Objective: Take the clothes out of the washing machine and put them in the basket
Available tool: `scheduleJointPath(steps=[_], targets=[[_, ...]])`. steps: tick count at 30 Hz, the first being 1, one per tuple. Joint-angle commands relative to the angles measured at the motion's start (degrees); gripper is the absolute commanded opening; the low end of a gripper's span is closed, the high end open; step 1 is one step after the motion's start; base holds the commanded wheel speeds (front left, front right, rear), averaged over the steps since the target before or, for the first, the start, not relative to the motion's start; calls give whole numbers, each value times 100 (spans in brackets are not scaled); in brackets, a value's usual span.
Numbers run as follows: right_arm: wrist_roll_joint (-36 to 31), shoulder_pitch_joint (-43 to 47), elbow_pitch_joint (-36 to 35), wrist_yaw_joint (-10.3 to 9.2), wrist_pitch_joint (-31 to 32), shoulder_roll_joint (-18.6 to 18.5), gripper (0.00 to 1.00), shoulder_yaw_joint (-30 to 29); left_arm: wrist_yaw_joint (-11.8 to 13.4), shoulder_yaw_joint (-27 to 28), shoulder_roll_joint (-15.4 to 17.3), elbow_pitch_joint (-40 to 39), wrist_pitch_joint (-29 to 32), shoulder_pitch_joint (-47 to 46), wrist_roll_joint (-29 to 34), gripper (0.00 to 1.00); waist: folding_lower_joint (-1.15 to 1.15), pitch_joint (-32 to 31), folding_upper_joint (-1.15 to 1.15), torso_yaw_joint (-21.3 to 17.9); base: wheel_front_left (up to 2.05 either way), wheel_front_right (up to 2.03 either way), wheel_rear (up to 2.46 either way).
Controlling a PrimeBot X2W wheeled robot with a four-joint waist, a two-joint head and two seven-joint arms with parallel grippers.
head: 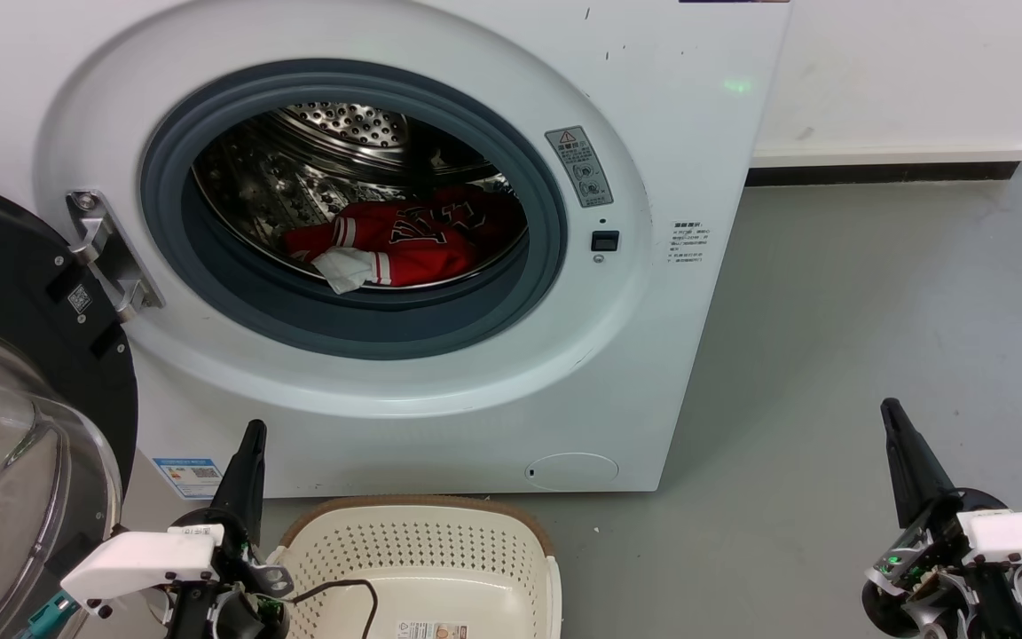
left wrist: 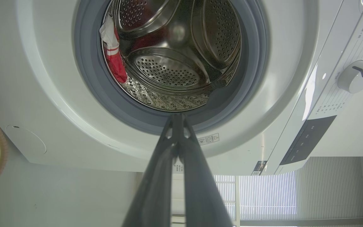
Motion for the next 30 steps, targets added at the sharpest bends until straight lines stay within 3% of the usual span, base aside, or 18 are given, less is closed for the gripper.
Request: scheduleJointPath(steps=[1, 30], targets=[[-27, -74, 5, -2, 2, 19, 0, 2, -27, 15, 1, -6, 23, -35, 0, 0, 0, 0, 0, 0, 0, 0, 0], [-27, -74, 5, -2, 3, 19, 0, 3, -27, 15, 1, -6, 23, -35, 0, 0, 0, 0, 0, 0, 0, 0, 0]])
